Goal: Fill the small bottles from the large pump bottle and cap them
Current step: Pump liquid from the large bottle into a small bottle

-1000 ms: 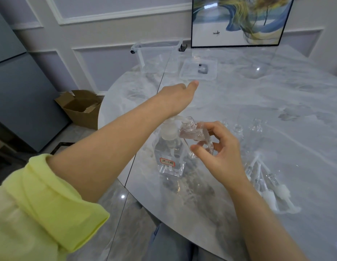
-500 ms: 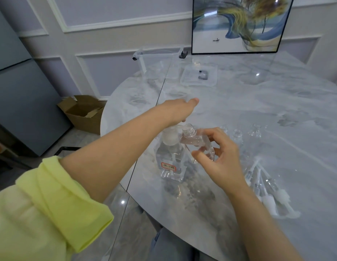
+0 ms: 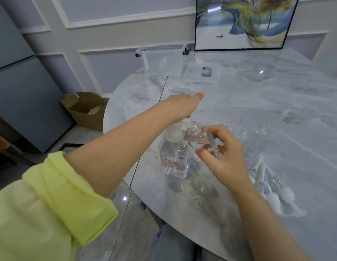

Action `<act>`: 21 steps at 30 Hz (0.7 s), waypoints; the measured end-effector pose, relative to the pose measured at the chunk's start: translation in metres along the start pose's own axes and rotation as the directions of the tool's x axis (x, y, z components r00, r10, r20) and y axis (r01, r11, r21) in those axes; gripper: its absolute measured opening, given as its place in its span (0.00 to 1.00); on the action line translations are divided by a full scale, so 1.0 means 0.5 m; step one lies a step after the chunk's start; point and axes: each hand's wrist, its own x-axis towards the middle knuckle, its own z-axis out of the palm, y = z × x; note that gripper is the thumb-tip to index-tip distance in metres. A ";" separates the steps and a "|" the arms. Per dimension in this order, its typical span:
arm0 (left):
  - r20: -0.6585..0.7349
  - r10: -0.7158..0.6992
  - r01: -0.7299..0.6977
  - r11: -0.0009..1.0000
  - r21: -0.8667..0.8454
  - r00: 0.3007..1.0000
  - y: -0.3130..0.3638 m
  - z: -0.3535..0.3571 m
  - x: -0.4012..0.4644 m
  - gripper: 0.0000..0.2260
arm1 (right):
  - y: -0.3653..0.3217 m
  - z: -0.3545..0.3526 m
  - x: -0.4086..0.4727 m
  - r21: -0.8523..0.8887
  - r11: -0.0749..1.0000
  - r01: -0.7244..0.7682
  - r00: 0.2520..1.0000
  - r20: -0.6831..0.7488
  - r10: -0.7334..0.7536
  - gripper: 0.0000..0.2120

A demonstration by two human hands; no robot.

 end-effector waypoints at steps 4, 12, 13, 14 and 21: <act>-0.072 0.044 -0.046 0.998 -0.031 0.996 0.002 -0.005 0.004 0.27 | -0.003 0.000 0.000 0.008 1.000 0.010 1.000 -0.001 -0.010 0.17; -0.012 0.036 -0.036 0.999 -0.029 0.999 0.007 -0.007 0.012 0.27 | -0.002 -0.003 -0.002 -0.035 0.997 0.071 0.997 -0.006 -0.071 0.16; -0.004 0.030 -0.030 0.999 -0.021 1.000 0.006 -0.006 0.011 0.27 | -0.003 -0.001 -0.001 -0.032 0.997 0.070 0.998 -0.007 -0.070 0.16; 0.016 0.018 -0.018 1.000 -0.007 1.000 0.005 -0.004 0.010 0.27 | -0.002 -0.001 -0.001 -0.031 0.997 0.067 0.998 -0.007 -0.067 0.17; -0.016 0.002 -0.002 1.000 -0.030 1.000 -0.001 -0.002 0.010 0.27 | 0.004 0.001 -0.001 -0.027 0.999 0.042 0.999 -0.008 -0.043 0.17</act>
